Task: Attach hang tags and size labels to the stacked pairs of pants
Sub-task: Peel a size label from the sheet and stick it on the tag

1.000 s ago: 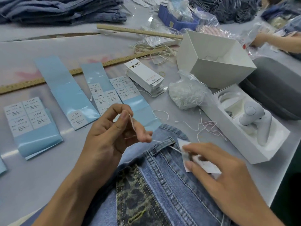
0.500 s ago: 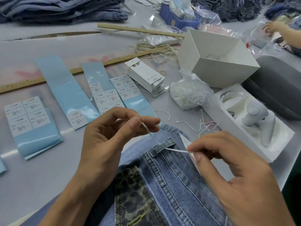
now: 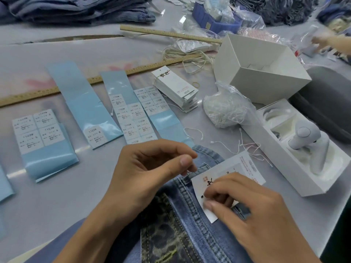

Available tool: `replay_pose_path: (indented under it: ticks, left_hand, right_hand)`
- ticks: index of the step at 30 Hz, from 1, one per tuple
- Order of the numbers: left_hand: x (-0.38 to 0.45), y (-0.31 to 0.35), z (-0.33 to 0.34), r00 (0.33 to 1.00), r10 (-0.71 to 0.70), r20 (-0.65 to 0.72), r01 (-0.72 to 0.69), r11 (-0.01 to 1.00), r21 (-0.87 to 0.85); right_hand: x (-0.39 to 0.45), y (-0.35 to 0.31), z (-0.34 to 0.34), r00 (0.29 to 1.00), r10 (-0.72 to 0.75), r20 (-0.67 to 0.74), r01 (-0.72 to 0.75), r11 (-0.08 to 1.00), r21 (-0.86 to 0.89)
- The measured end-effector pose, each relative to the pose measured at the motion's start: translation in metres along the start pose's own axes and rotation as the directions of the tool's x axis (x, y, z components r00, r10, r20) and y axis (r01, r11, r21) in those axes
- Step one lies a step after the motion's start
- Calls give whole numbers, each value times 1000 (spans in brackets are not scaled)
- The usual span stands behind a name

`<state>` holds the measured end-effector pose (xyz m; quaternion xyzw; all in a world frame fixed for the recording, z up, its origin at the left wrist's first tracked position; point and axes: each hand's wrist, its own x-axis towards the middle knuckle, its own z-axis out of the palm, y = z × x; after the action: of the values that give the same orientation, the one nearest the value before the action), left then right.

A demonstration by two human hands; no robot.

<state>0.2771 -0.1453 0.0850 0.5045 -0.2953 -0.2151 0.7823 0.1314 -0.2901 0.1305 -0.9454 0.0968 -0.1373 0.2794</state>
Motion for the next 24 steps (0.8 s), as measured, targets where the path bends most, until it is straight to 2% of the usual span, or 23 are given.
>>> replay_pose_path:
  ticks: [3,6,8,11,15,18,21,24]
  left_hand:
    - [-2,1,2,999,-24,27,23,999,45]
    - [-1,3,2,999,-30,36,27,996,85]
    - [-1,4,2,999,-24,43,19,994,105]
    - [-1,5,3,997,5,82,-15,991,130]
    - [-2,3,6,995,2,96,-16,990,139]
    - [-2,3,6,993,14,120,-31,991,134]
    - [-2,4,5,990,16,140,-33,992,122]
    - [-3,4,7,988,-3,157,-17,992,124]
  right_hand:
    - [-1,-2,3,1000,11,-20,-11,1000,6]
    - [-4,-7,3,993,61,-106,-58,998,28]
    - [-8,-11,5,981,108,-162,-91,990,111]
    - [-10,-17,9,971,175,-163,-129,956,263]
    - [-6,-19,12,953,292,-86,-192,797,573]
    - [-2,-18,12,938,343,-43,-216,678,702]
    - [0,-18,14,917,398,-25,-240,601,762]
    - [0,-19,14,905,424,-42,-246,600,761]
